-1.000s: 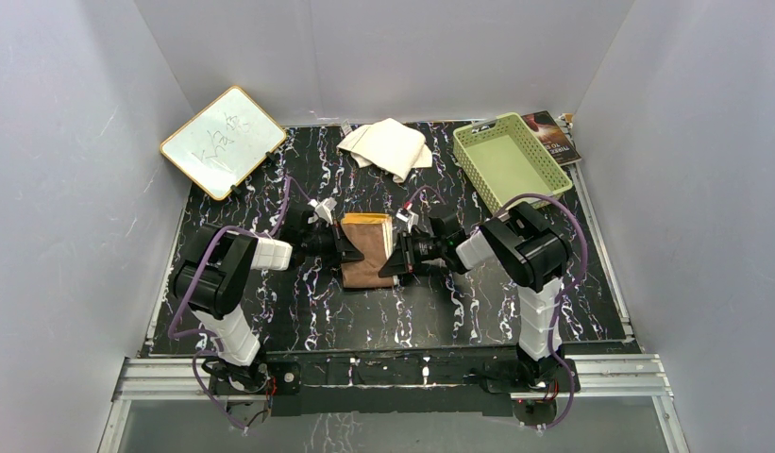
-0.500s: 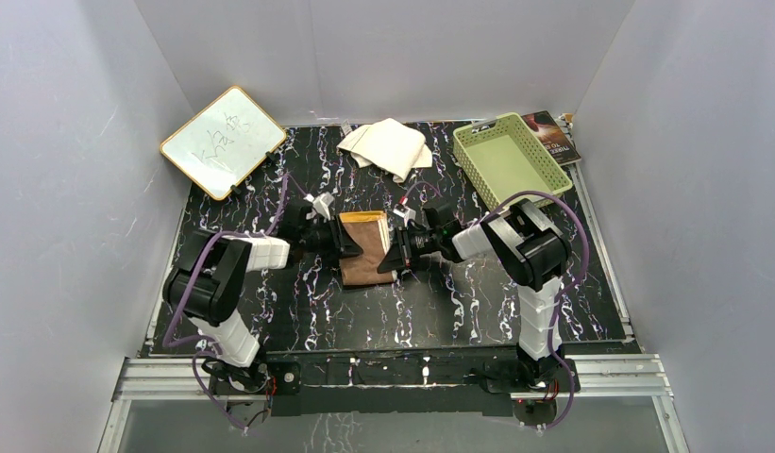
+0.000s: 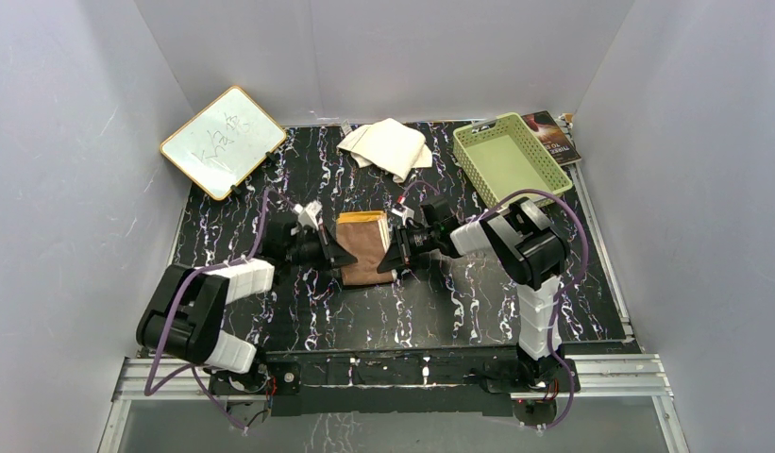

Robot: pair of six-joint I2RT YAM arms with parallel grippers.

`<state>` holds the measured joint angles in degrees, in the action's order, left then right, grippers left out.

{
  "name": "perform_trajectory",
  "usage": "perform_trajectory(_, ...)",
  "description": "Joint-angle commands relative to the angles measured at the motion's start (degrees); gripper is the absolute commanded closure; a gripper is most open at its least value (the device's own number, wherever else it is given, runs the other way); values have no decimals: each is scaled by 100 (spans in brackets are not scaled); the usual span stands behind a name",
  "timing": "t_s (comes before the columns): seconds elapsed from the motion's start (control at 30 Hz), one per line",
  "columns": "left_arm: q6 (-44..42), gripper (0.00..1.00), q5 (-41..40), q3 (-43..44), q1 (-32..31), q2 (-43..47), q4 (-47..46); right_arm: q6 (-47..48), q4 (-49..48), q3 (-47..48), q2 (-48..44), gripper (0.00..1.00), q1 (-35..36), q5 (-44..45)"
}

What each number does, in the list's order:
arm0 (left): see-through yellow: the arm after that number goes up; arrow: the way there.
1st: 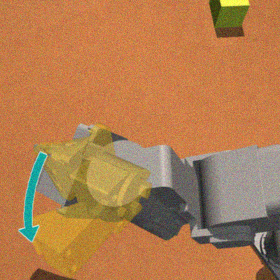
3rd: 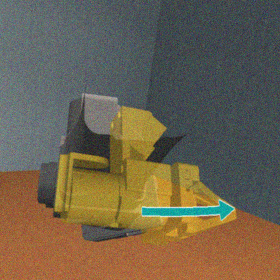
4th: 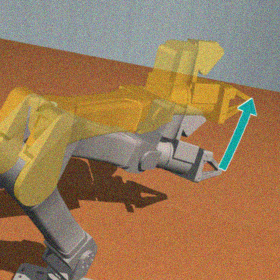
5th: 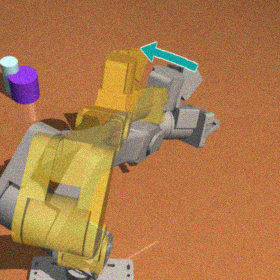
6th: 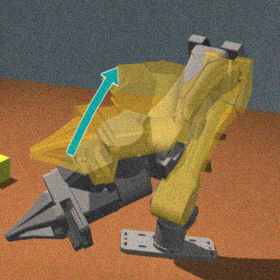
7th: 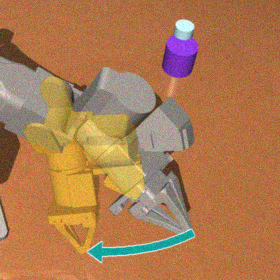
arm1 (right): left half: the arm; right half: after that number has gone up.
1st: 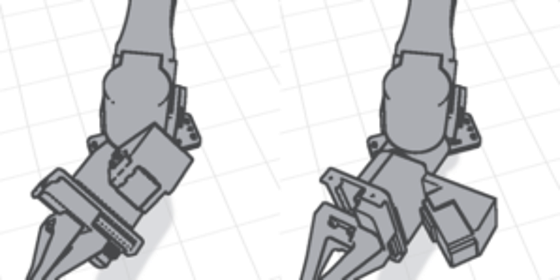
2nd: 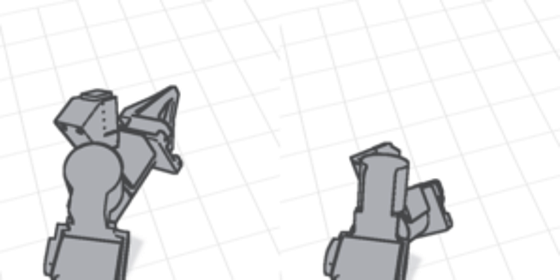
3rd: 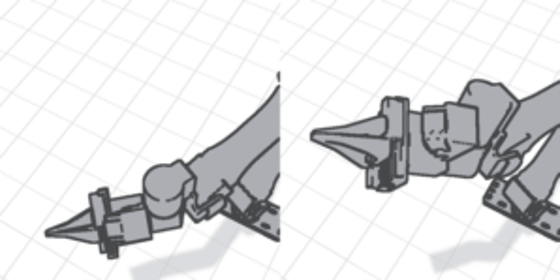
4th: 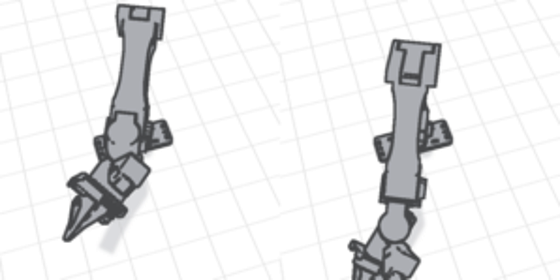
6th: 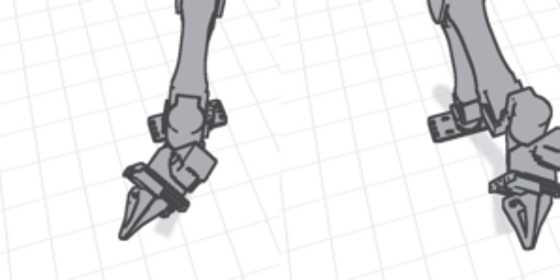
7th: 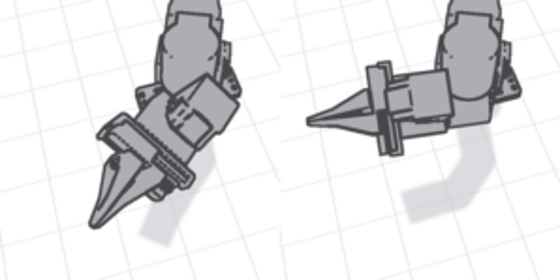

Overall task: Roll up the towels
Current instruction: Roll the towel at the center of the board.

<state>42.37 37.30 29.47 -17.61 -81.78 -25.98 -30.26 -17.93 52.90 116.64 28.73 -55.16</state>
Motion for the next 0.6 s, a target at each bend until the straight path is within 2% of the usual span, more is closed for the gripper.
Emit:
perform_trajectory(0.0,554,100,520,-433,-19,-233,-784,556,686,-42,499,100,-50,1229)
perform_trajectory(0.23,1041,100,757,-607,-17,-1174,-1986,680,906,83,525,100,-52,1259)
perform_trajectory(0.33,955,100,729,-581,-15,-1551,-2059,718,973,84,487,100,-52,1316)
perform_trajectory(0.43,618,100,552,-522,-15,-1817,-1739,776,1054,120,483,100,-52,1315)
perform_trajectory(0.47,484,100,466,-507,-19,-1878,-1595,817,1092,135,460,98,-50,1334)
perform_trajectory(0.5,362,100,383,-504,-15,-1951,-1474,870,1117,134,394,86,-45,1376)
perform_trajectory(0.57,212,100,284,-540,-16,-2046,-1380,1033,1165,125,179,68,-47,1530)
